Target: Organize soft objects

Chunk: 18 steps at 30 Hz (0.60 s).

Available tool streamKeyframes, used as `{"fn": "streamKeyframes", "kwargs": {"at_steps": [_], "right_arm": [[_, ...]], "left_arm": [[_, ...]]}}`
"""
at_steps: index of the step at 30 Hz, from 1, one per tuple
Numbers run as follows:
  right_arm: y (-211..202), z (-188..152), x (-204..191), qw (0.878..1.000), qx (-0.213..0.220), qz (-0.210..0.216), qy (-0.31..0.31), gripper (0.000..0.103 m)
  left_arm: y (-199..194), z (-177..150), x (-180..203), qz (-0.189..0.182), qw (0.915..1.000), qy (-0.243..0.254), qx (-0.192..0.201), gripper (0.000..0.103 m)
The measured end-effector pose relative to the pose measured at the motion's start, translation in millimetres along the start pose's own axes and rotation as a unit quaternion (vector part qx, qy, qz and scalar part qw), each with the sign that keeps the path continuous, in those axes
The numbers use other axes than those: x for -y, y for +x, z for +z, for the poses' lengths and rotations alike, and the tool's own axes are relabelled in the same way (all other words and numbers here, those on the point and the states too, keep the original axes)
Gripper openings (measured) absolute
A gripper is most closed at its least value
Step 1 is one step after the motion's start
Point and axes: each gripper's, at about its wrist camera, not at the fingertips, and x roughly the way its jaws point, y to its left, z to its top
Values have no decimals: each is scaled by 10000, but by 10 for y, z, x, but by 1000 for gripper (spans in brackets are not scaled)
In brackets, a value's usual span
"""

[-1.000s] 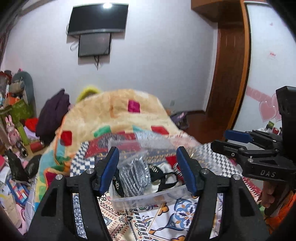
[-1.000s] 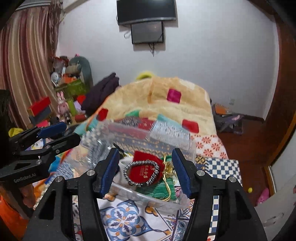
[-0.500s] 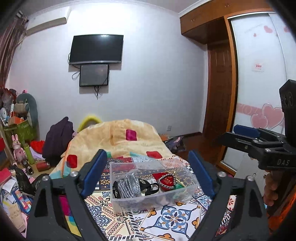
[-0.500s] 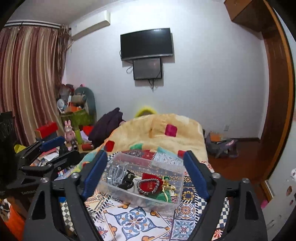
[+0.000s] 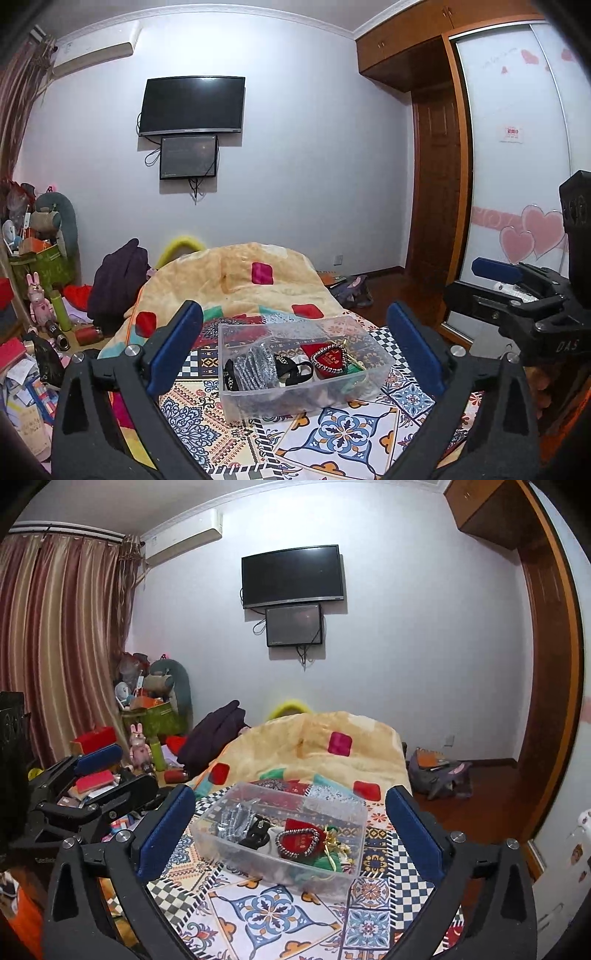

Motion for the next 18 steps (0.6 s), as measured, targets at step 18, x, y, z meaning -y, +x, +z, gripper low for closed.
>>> {"fn": "streamKeyframes", "kwargs": {"at_steps": [18], "right_arm": [[-28,9,18,9999,-19,68,87,103]], "left_arm": [[6,-44,32,35,10000,68,-5,102]]}}
